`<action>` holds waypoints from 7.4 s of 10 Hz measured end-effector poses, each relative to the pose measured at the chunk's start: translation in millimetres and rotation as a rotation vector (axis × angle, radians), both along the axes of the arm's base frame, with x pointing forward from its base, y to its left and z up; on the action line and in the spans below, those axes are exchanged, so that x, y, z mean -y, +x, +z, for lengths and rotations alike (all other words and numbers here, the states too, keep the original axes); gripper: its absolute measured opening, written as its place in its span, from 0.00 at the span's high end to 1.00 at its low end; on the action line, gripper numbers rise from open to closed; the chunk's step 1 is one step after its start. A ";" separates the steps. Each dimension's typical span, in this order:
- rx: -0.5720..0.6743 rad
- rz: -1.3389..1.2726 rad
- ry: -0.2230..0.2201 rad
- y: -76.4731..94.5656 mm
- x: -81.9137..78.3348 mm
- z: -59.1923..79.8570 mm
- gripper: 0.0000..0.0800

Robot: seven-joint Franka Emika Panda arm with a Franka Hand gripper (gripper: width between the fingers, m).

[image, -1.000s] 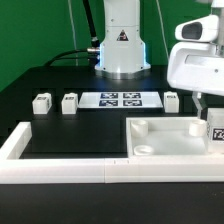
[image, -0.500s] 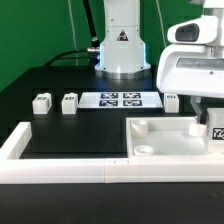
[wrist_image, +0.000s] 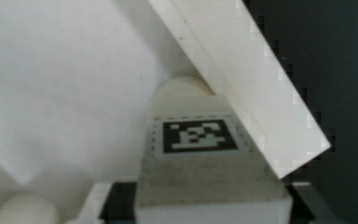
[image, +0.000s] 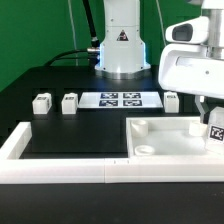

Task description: Assemble square table

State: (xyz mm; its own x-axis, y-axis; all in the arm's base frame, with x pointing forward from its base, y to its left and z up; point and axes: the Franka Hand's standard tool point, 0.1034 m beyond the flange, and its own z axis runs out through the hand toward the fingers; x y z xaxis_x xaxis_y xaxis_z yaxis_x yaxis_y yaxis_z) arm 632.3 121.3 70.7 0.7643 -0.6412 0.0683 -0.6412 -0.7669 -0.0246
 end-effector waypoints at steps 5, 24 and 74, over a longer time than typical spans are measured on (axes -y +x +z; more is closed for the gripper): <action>-0.042 -0.710 0.163 -1.9 5.1 -1.8 0.64; -0.062 -1.249 0.233 -17.1 -10.7 16.8 0.19; -0.934 0.505 0.344 -265.9 20.0 -63.0 0.19</action>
Offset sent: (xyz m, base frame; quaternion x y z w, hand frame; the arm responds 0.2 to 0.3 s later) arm 0.0034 0.0060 0.0023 0.0840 -0.0844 0.3979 0.9097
